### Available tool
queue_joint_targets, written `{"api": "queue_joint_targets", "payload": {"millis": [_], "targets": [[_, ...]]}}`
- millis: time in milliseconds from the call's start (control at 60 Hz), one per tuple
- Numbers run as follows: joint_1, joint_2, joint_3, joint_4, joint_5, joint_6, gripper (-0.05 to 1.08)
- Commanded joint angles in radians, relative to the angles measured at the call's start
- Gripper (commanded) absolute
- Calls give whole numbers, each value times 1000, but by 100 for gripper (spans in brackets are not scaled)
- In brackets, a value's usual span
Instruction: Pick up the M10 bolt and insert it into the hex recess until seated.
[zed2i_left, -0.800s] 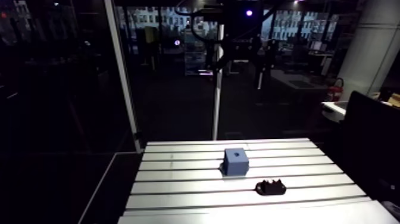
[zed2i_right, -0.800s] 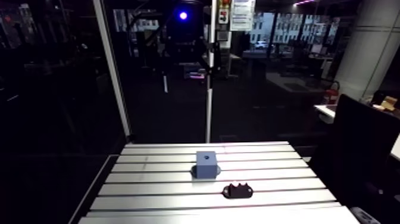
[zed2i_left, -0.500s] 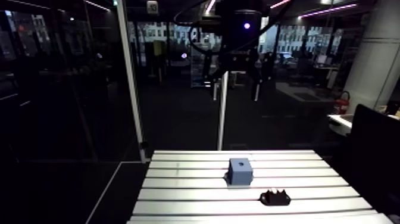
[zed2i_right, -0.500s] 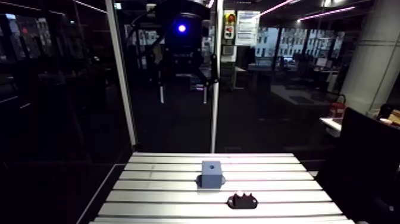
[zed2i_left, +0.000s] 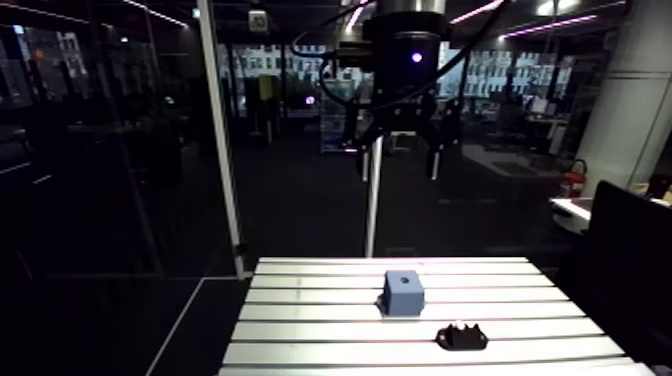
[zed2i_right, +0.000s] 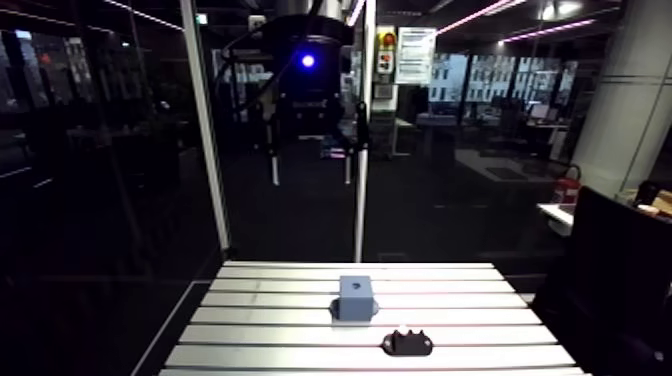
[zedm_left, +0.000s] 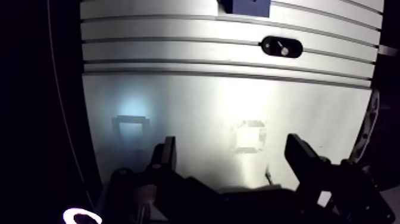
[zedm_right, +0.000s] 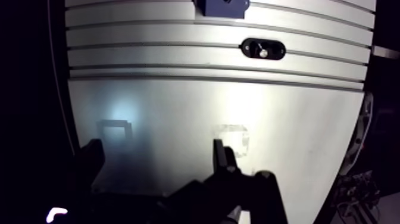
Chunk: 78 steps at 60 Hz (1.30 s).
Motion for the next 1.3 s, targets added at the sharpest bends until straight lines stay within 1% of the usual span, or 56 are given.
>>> {"api": "queue_joint_targets", "payload": {"millis": [17, 183, 283, 317, 350, 417, 450, 467, 483, 600, 633, 717, 733, 833, 950, 967, 1000, 1033, 1150, 1167, 1183, 1200, 1217, 1233, 1250, 1267, 1283, 1300], "targets": [[-51, -1, 56, -90, -38, -69, 1], [-94, -11, 103, -117, -37, -145, 1], [-120, -12, 133, -151, -37, -180, 1], [-127, -13, 144, -169, -36, -196, 1], [-136, -17, 170, -209, -37, -238, 1], [-141, -19, 183, -229, -36, -261, 1], [-152, -21, 214, -274, -35, -300, 1], [-152, -21, 214, -274, -35, -300, 1], [-154, -21, 229, -297, -35, -317, 1], [-160, -21, 268, -361, -35, -359, 1], [-167, -21, 294, -397, -35, -388, 1], [-175, -21, 318, -440, -35, -417, 1], [-181, -21, 329, -464, -34, -429, 1], [-200, -21, 363, -522, -31, -456, 1], [-229, -11, 384, -544, -29, -461, 1], [-249, -5, 395, -552, -26, -465, 1], [-249, -5, 395, -552, -26, -465, 1], [-266, -2, 401, -557, -25, -477, 1], [-295, 1, 411, -559, -23, -494, 1], [-303, 3, 414, -560, -19, -502, 1], [-303, 3, 414, -560, -19, -502, 1], [-311, 6, 419, -561, -12, -509, 1], [-311, 6, 419, -561, -12, -509, 1], [-318, 9, 425, -562, -5, -518, 1], [-318, 9, 425, -562, -5, -518, 1], [-327, 9, 432, -567, 4, -529, 1], [-327, 9, 432, -567, 4, -529, 1], [-338, 9, 439, -577, 11, -538, 1]]}}
